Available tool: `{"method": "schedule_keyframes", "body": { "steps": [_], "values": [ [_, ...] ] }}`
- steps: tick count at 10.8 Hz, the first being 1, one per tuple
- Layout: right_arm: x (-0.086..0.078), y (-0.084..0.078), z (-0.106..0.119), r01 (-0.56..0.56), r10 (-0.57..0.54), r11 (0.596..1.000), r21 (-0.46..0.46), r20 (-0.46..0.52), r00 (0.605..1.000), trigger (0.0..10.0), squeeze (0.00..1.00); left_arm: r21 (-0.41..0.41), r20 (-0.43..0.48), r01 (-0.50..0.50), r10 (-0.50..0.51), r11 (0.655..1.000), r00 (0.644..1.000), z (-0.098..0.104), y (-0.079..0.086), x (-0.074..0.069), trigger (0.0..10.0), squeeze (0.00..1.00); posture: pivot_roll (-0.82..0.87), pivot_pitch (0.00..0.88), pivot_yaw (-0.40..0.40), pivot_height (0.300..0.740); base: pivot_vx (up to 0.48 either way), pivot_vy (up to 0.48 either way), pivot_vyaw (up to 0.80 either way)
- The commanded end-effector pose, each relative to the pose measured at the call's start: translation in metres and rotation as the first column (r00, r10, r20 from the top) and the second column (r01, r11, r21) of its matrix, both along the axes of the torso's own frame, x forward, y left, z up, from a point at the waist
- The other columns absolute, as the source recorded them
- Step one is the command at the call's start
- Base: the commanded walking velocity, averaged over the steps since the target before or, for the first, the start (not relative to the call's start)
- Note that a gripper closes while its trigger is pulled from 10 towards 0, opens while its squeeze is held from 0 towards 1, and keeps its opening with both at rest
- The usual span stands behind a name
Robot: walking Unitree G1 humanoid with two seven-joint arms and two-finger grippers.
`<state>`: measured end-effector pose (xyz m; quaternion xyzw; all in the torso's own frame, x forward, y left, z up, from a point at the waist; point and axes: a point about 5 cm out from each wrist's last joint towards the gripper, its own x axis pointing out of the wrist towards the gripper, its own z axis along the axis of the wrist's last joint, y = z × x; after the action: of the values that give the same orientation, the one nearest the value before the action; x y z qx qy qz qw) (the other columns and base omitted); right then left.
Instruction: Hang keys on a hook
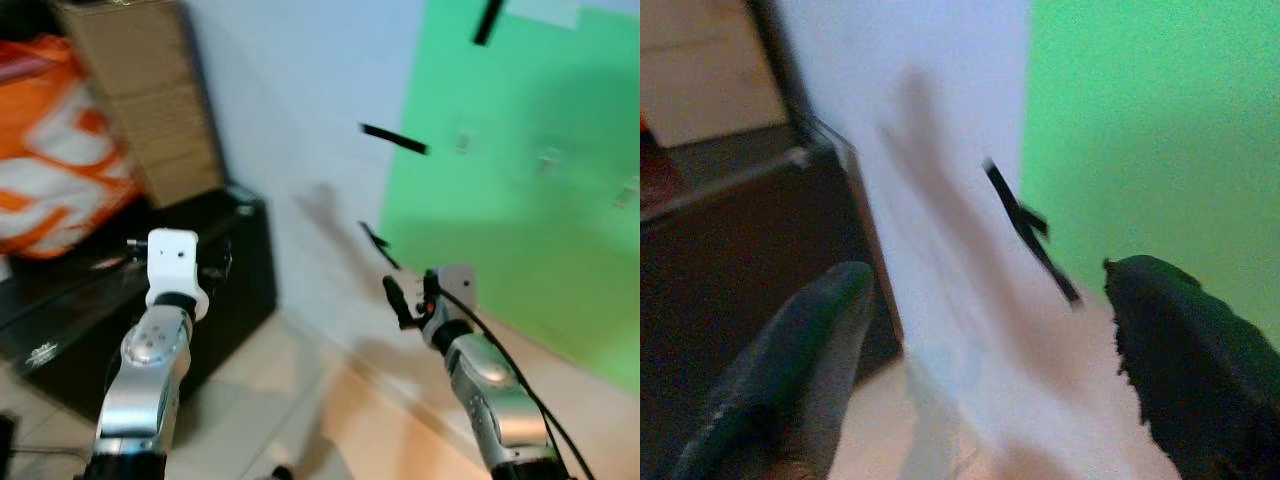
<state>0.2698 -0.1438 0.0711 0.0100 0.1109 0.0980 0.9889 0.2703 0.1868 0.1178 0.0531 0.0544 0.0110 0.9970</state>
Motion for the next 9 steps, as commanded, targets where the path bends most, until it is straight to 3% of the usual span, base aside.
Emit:
{"method": "schedule_keyframes", "body": {
  "steps": [1,2,3,4,5,6,7,8,9],
  "values": [
    [0.003,-0.006,0.002,0.051,-0.05,0.998,-0.026,0.019,0.999,10.0,1.0,0.006,-0.001,-0.014,0.014,1.0,1.0,0.0,0.003,-0.003,10.0,1.0,-0.06,0.0,-0.006,0.74,0.0,0.0,0.8],
    [0.005,-0.015,0.002,0.143,-0.143,0.989,-0.037,0.019,0.99,10.0,1.0,0.02,0.026,-0.002,0.001,1.0,1.0,0.001,0.004,-0.005,10.0,1.0,-0.06,0.0,-0.006,0.74,0.0,0.0,0.8],
    [0.005,-0.016,0.003,0.162,-0.162,0.987,-0.021,0.011,0.987,10.0,1.0,0.019,0.029,-0.001,0.001,1.0,1.0,0.001,0.005,-0.005,10.0,1.0,-0.07,0.0,-0.006,0.74,0.0,0.0,0.8],
    [0.005,-0.016,0.003,0.166,-0.166,0.986,0.001,0.004,0.986,10.0,1.0,0.012,0.026,-0.002,0.002,1.0,1.0,0.001,0.005,-0.005,10.0,1.0,-0.07,0.0,-0.006,0.74,0.0,0.0,0.8],
    [0.005,-0.012,0.005,0.124,-0.124,0.992,-0.034,0.019,0.992,10.0,1.0,0.033,0.031,0.008,-0.009,0.999,0.999,0.001,0.003,-0.006,10.0,1.0,-0.07,0.0,-0.011,0.74,0.0,0.0,0.8],
    [0.006,-0.008,0.008,0.089,-0.082,0.988,-0.123,0.062,0.995,10.0,1.0,0.072,0.034,0.023,-0.025,0.997,0.999,0.0,-0.001,-0.008,10.0,0.96,-0.07,0.0,-0.02,0.74,0.0,0.0,0.8],
    [0.006,-0.007,0.008,0.079,-0.062,0.977,-0.199,0.091,0.994,10.0,1.0,0.093,0.032,0.023,-0.026,0.995,0.999,-0.001,-0.003,-0.011,10.0,0.85,-0.07,0.0,-0.032,0.74,0.0,0.0,0.0],
    [0.007,-0.008,0.008,0.091,-0.075,0.978,-0.188,0.094,0.993,10.0,1.0,0.1,0.027,0.023,-0.025,0.995,0.999,-0.002,-0.003,-0.013,10.0,0.85,-0.07,0.0,-0.034,0.74,0.0,0.0,0.0],
    [0.008,-0.009,0.005,0.145,-0.133,0.976,-0.165,0.079,0.988,10.0,1.0,0.129,0.031,0.018,-0.022,0.991,0.999,-0.003,-0.002,-0.014,10.0,0.78,-0.06,0.0,-0.046,0.74,0.0,0.0,0.0]
  ]
}}
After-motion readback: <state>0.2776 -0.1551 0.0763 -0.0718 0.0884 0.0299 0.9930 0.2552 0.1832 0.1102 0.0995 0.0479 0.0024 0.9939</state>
